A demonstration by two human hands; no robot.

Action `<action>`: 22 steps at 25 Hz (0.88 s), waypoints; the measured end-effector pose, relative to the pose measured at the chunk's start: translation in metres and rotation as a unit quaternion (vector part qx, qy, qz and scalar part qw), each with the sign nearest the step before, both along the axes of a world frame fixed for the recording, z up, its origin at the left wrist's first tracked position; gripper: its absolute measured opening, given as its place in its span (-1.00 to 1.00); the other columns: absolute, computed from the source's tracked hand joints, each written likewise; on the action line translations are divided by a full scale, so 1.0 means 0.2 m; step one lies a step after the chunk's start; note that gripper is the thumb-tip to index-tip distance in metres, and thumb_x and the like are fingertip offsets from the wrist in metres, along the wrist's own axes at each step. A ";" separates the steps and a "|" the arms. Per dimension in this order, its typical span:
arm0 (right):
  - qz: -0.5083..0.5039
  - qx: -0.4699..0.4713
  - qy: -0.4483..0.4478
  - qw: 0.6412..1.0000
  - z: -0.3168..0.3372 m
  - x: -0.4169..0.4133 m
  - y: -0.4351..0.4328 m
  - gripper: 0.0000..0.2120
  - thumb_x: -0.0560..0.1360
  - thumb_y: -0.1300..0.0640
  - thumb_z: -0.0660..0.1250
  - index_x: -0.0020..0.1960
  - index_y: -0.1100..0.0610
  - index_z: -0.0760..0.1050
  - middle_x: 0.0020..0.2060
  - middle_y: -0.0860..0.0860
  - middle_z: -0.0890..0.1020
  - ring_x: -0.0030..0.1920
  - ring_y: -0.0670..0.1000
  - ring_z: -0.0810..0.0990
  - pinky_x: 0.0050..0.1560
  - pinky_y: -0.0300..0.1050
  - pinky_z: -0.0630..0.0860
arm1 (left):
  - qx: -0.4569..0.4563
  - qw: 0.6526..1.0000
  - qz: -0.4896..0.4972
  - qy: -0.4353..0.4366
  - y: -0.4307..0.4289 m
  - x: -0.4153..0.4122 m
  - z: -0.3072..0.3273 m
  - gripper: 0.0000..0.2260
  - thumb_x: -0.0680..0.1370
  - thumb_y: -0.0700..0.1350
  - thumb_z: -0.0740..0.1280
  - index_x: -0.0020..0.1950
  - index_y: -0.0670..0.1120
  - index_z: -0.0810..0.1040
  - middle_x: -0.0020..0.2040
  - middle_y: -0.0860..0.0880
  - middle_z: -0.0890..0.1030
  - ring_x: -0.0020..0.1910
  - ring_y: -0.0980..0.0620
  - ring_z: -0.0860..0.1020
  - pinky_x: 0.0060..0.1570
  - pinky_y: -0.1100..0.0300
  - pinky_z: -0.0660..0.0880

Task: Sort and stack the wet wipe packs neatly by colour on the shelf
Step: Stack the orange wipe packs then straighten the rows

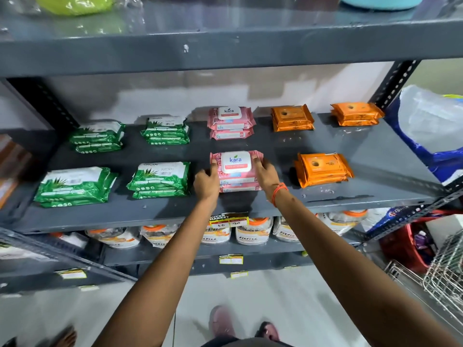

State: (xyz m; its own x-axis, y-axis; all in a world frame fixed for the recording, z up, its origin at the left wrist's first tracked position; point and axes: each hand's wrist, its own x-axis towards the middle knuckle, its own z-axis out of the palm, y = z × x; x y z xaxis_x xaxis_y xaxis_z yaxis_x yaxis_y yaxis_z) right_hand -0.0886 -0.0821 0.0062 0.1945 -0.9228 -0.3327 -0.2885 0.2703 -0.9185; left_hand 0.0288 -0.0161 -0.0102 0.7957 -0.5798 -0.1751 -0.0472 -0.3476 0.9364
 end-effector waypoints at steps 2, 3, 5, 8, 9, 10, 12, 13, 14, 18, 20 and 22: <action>-0.005 0.007 0.007 1.000 0.01 -0.01 0.01 -0.51 0.58 -0.14 0.12 0.31 0.22 0.40 0.23 0.20 0.58 0.18 0.22 0.57 0.22 0.07 0.53 | 0.020 1.000 -0.009 -0.002 0.01 0.00 0.03 -0.52 0.56 0.13 0.20 0.00 -0.33 0.52 0.03 -0.31 0.61 -0.01 -0.25 0.58 -0.14 0.09 0.41; -0.013 -0.001 0.016 1.000 0.02 -0.02 0.02 -0.50 0.58 -0.14 0.12 0.31 0.22 0.39 0.24 0.20 0.57 0.18 0.21 0.57 0.18 0.01 0.53 | 0.031 0.999 -0.009 -0.015 0.02 -0.01 0.05 -0.50 0.57 0.14 0.18 -0.02 -0.33 0.52 0.03 -0.33 0.61 -0.01 -0.27 0.58 -0.13 0.07 0.43; -0.031 -0.070 0.058 0.995 0.05 -0.03 0.04 -0.51 0.59 -0.11 0.13 0.36 0.22 0.33 0.30 0.20 0.51 0.26 0.21 0.51 0.21 -0.05 0.46 | 0.028 0.997 0.000 -0.075 0.05 -0.02 0.09 -0.51 0.58 0.12 0.16 -0.04 -0.34 0.52 0.00 -0.36 0.61 -0.02 -0.30 0.57 -0.14 0.04 0.43; 0.016 -0.219 0.124 0.968 0.12 0.06 0.12 -0.48 0.60 -0.04 0.12 0.45 0.23 0.23 0.42 0.22 0.36 0.43 0.22 0.32 0.46 0.11 0.28 | -0.015 0.984 0.032 -0.174 0.14 -0.01 0.13 -0.58 0.60 0.05 0.16 -0.03 -0.34 0.49 -0.06 -0.37 0.61 -0.07 -0.31 0.57 -0.13 -0.03 0.46; 0.042 -0.245 0.121 0.961 0.15 0.12 0.15 -0.47 0.60 -0.03 0.12 0.47 0.23 0.21 0.43 0.22 0.36 0.43 0.21 0.32 0.46 0.11 0.28 | -0.014 0.980 0.044 -0.196 0.17 0.02 0.15 -0.58 0.60 0.04 0.16 0.00 -0.35 0.49 -0.07 -0.37 0.61 -0.08 -0.32 0.57 -0.13 -0.05 0.46; 0.066 -0.261 0.105 0.957 0.17 0.18 0.19 -0.48 0.60 -0.01 0.13 0.46 0.25 0.20 0.41 0.23 0.38 0.41 0.21 0.34 0.44 0.08 0.30 | -0.009 0.976 0.053 -0.213 0.20 0.06 0.16 -0.58 0.61 0.04 0.15 0.03 -0.36 0.48 -0.08 -0.38 0.61 -0.09 -0.33 0.57 -0.13 -0.05 0.46; 0.099 -0.267 0.069 0.956 0.21 0.30 0.27 -0.50 0.60 0.05 0.15 0.44 0.30 0.22 0.35 0.28 0.44 0.37 0.23 0.37 0.40 0.04 0.34 | -0.005 0.970 0.063 -0.236 0.25 0.16 0.19 -0.57 0.61 0.02 0.15 0.09 -0.38 0.47 -0.06 -0.39 0.61 -0.07 -0.35 0.56 -0.11 -0.06 0.45; 0.114 -0.268 0.062 0.955 0.21 0.36 0.30 -0.51 0.61 0.08 0.16 0.44 0.32 0.22 0.34 0.29 0.44 0.37 0.23 0.38 0.39 0.02 0.33 | -0.008 0.968 0.067 -0.242 0.27 0.21 0.20 -0.57 0.61 0.02 0.16 0.11 -0.38 0.46 -0.06 -0.40 0.61 -0.06 -0.35 0.56 -0.09 -0.07 0.45; 0.128 -0.266 0.062 0.954 0.22 0.42 0.33 -0.52 0.61 0.09 0.16 0.44 0.33 0.23 0.35 0.29 0.43 0.38 0.23 0.37 0.38 0.00 0.32 | -0.008 0.966 0.073 -0.247 0.30 0.27 0.20 -0.58 0.60 0.02 0.17 0.13 -0.37 0.46 -0.04 -0.40 0.61 -0.04 -0.35 0.56 -0.08 -0.07 0.45; 0.146 -0.196 0.055 0.968 0.16 0.65 0.42 -0.57 0.61 0.11 0.14 0.41 0.31 0.27 0.35 0.29 0.45 0.33 0.25 0.44 0.28 -0.03 0.39 | 0.059 0.961 0.055 -0.265 0.39 0.54 0.15 -0.50 0.57 0.07 0.23 0.33 -0.28 0.35 0.19 -0.35 0.55 0.16 -0.33 0.52 0.12 -0.11 0.46; 0.143 -0.141 0.066 0.977 0.09 0.73 0.43 -0.59 0.61 0.12 0.14 0.37 0.33 0.30 0.31 0.32 0.46 0.29 0.29 0.46 0.25 0.02 0.41 | 0.113 0.960 0.019 -0.255 0.43 0.68 0.07 -0.49 0.56 0.07 0.23 0.38 -0.24 0.30 0.30 -0.31 0.47 0.28 -0.31 0.43 0.26 -0.12 0.39; 0.127 -0.073 0.083 0.986 0.02 0.79 0.44 -0.53 0.61 0.10 0.12 0.43 0.34 0.21 0.39 0.32 0.37 0.37 0.28 0.38 0.33 0.05 0.37 | 0.148 0.969 -0.023 -0.197 0.44 0.79 0.01 -0.50 0.58 0.07 0.19 0.42 -0.20 0.27 0.38 -0.29 0.40 0.35 -0.28 0.36 0.33 -0.07 0.30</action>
State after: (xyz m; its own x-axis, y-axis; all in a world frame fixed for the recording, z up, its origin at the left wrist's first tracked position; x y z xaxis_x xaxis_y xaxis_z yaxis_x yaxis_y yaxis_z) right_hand 0.0694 0.0054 0.0097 0.3790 -0.8921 -0.2460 -0.4797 0.0379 -0.8766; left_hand 0.1876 0.0716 -0.0088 0.8092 -0.5869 -0.0274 -0.4024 -0.5876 0.7021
